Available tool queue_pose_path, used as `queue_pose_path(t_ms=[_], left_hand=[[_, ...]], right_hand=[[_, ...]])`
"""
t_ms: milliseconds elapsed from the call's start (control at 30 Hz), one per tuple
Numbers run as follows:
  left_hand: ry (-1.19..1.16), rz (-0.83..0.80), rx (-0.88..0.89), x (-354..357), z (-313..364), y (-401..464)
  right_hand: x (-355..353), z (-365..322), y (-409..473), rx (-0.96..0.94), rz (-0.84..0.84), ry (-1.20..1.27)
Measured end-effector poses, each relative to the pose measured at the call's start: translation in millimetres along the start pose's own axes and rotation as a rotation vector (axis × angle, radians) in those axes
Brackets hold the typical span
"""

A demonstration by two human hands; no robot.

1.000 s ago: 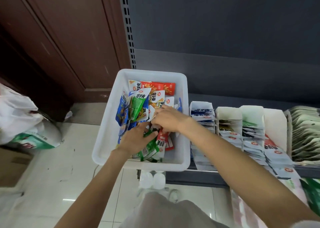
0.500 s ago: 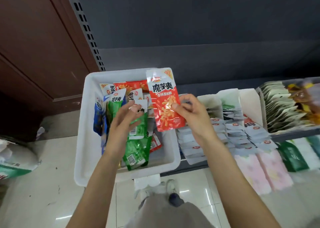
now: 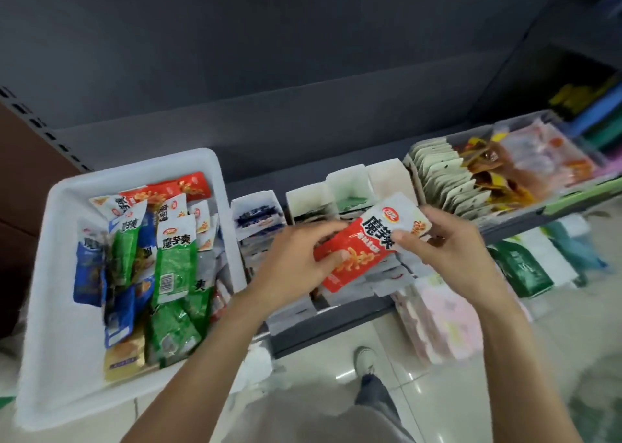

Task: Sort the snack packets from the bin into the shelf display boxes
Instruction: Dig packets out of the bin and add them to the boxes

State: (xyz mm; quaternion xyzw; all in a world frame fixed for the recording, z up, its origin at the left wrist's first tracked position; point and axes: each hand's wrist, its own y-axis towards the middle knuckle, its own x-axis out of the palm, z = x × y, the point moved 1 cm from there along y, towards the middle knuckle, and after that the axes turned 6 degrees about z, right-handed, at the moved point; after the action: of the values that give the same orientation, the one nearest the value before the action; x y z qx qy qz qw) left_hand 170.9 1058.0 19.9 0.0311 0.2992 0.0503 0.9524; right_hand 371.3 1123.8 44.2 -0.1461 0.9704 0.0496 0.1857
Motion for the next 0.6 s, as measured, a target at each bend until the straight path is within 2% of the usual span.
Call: queue_pose_path(t_ms=[67,167,233,333,400,533,600], left_hand=[[0.027,0.095,0.044,26,13,18],[0.067,0.324,0.030,65,33,44],[0.247,0.444,-0.024,86,41,56],[0.523,0.495,-0.012,110,40,66],[0.674,0.423,0.003,125,38,68],[0.902,0.009,-0.211,155,39,70],[1.027,-0.037,-0.239,163,42,73]], right_hand=[[-29,13,11,-0.002,-0.026,0.006],[-69,33,35,-0.043,0.046,0.056],[-92,44,53,-0.060,0.153,0.081],[-114,56,83,-0.165,0.211,-0.111],[-117,57,103,-0.273,0.161,-0.265],[-99,51,133,-0.569,0.031,-0.568],[-83,49,141,-0.658,-0.033,-0.664]])
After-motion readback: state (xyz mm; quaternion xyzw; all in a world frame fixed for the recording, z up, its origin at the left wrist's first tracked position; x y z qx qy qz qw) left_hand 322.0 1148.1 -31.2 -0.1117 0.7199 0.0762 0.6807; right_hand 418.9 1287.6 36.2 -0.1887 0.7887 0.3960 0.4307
